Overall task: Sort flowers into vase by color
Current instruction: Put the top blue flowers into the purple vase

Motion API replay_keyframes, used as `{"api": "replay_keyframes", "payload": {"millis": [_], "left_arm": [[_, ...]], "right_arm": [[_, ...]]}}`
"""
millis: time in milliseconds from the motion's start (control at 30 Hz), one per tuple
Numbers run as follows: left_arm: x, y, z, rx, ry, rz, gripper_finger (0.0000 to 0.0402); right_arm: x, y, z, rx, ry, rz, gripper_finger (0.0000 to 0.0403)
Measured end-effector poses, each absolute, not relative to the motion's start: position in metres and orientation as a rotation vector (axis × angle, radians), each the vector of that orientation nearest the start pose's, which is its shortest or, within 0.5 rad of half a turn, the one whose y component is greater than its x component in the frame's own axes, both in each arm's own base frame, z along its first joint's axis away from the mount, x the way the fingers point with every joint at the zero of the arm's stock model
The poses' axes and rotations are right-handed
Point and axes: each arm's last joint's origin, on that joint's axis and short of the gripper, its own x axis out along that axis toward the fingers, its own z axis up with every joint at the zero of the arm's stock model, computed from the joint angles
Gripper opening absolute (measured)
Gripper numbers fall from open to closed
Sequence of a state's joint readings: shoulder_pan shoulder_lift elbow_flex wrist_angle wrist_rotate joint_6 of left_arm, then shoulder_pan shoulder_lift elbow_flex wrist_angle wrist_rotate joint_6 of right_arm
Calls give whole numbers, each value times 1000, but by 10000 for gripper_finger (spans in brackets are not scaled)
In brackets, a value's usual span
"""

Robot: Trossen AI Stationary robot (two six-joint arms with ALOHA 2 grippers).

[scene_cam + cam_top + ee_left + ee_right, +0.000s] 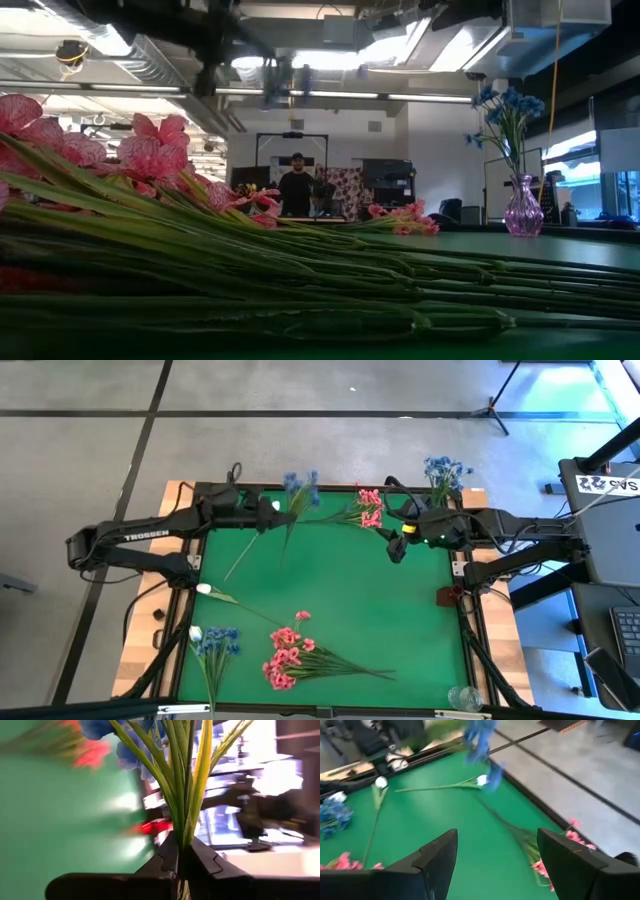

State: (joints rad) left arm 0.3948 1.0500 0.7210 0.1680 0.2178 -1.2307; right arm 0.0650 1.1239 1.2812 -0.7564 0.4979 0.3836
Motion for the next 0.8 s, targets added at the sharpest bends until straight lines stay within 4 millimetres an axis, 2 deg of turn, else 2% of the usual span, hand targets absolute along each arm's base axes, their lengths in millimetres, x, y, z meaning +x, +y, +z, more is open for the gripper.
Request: {"api": "replay_keyframes", "payload": {"millis": [233, 433, 667, 800], "left_arm": [[222, 75, 329, -865, -277, 121, 11], [217, 72, 347, -655, -462, 94, 11], [223, 49, 350, -557, -445, -2, 11], [230, 38, 370, -463, -453, -35, 11]], "right_arm": [[229, 4, 401, 258, 335, -389, 270], [242, 8, 416, 292, 164, -257, 270], [266, 9, 427, 331, -40, -207, 270], [281, 11, 423, 348, -72, -185, 270]]}}
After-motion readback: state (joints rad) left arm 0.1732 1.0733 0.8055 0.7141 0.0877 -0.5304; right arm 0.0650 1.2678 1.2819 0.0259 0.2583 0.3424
